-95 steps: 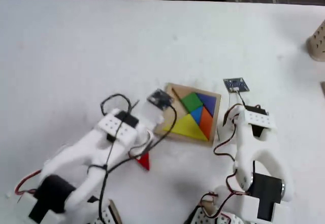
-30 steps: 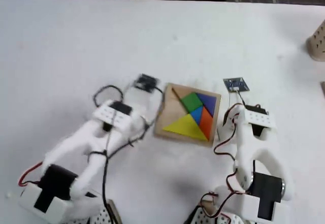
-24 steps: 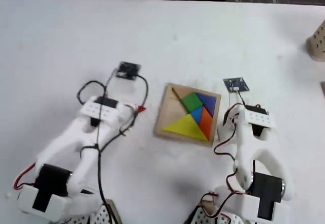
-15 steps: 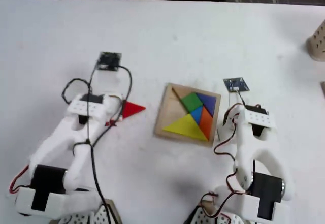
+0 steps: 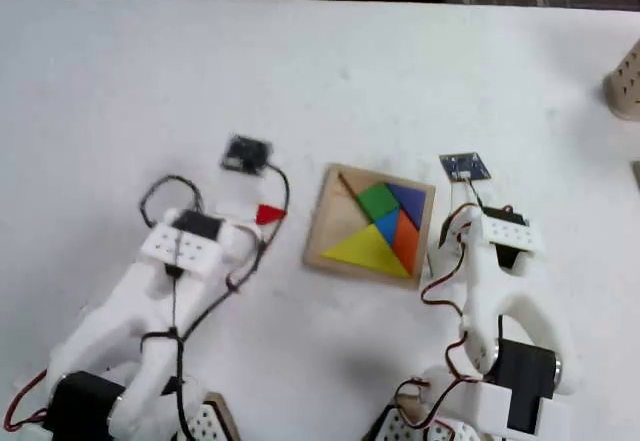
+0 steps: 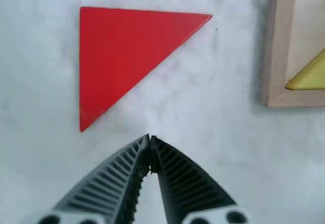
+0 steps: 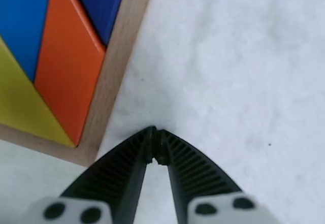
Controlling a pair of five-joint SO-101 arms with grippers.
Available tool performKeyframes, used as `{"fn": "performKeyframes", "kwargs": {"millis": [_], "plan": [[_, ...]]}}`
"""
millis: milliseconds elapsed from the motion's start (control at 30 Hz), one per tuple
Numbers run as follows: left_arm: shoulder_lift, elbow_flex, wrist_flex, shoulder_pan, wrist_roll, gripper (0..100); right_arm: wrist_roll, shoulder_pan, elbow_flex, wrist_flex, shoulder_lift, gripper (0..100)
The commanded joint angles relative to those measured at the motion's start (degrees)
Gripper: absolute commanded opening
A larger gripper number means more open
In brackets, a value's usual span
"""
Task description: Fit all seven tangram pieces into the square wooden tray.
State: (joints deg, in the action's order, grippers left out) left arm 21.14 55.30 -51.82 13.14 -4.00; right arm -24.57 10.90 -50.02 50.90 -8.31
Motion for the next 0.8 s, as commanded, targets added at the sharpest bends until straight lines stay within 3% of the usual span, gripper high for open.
{"fn": "performKeyframes", "kwargs": {"millis": [0,400,767], "plan": [[-2.24,-0.97,1.58,1.36,-6.33,3,-0.53,0.84,1.76,0.22,0.13,1.8],[-25.01,-22.95,-1.14,-16.13,-7.30,2,-0.53,0.84,1.76,0.22,0.13,1.8],[-36.18,-38.15,1.05,-17.54,-7.38,2,-0.53,0.84,1.76,0.31,0.13,1.8]]}}
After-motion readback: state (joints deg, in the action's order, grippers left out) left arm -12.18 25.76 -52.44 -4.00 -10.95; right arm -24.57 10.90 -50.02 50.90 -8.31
